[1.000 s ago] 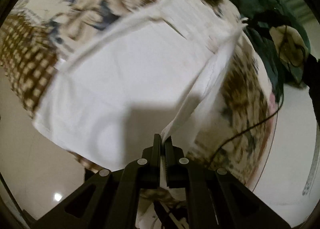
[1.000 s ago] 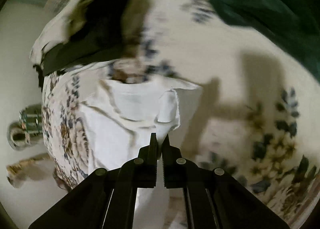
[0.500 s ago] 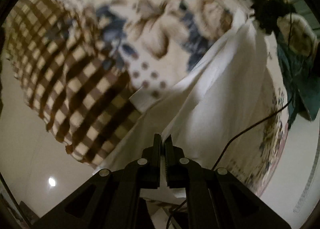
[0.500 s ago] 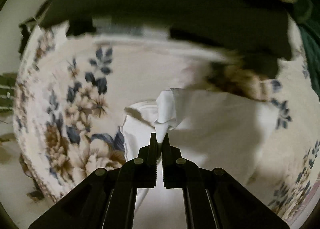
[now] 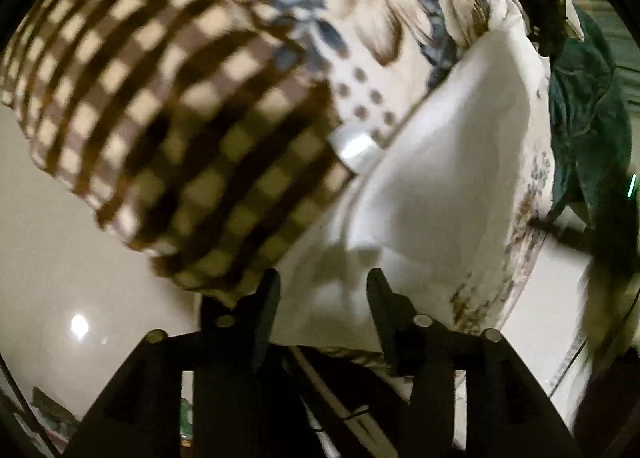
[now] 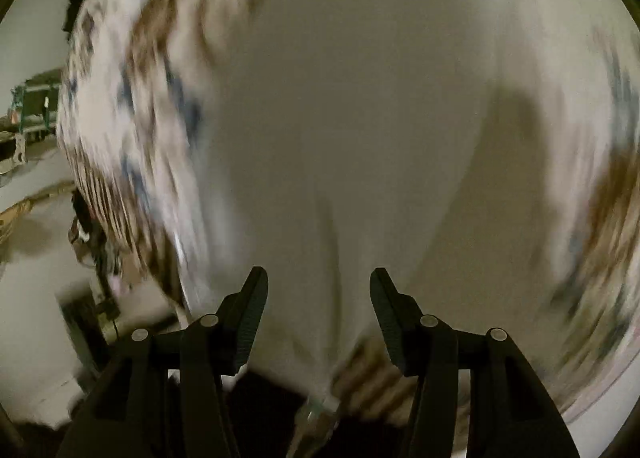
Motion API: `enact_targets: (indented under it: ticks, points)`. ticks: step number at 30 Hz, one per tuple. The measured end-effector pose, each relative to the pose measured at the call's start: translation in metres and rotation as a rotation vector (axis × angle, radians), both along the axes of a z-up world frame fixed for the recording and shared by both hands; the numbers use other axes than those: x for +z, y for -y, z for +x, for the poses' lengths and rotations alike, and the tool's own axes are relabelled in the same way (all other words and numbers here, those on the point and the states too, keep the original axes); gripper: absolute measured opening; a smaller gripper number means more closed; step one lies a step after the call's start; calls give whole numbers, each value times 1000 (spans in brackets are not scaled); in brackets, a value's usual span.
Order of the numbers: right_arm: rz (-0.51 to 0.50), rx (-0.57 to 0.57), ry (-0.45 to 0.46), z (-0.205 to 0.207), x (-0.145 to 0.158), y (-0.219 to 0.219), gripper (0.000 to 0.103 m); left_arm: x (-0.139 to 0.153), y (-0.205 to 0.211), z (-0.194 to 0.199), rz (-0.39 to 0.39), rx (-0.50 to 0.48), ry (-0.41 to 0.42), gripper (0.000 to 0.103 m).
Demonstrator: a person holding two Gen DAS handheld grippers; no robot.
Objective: Fold small clothes
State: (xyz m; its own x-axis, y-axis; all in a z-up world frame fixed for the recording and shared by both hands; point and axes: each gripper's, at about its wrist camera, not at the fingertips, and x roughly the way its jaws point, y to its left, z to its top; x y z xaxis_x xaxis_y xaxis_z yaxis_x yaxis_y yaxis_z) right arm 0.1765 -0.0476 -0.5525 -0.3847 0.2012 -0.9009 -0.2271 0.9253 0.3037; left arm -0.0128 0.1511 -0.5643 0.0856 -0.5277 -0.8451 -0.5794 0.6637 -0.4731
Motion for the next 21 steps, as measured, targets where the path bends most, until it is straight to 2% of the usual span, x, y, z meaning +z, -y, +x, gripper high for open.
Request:
enact_targets:
  ticks: [2, 4, 6, 7, 8, 10, 12, 16, 21]
  points:
    - [-1, -54, -45, -43, -13, 18, 55, -7, 9, 5, -46, 22, -16, 43]
    - [15, -157, -84, -81, -31, 37, 55, -14, 19, 10, -60, 30, -30, 43]
    - [40, -217, -73, -102, -39, 46, 55, -19, 30, 12, -8, 11, -41, 37]
    - [57, -254, -65, -114, -43, 50, 54, -19, 32, 10, 12, 10, -35, 9]
    - [67, -272, -60, -119, -45, 52, 53, -21, 37, 7, 32, -5, -43, 1]
    - [94, -315, -40, -138, -46, 57, 47, -16, 40, 2, 69, -4, -24, 0]
    - [122, -365, -20, -151, -41, 64, 47, -3, 36, -6, 109, -10, 0, 0]
    - [160, -389, 18, -164, -27, 77, 47, 21, 12, -23, 168, -23, 18, 0]
    - [190, -422, 48, -180, -25, 79, 47, 27, -13, -32, 214, -86, 37, 0]
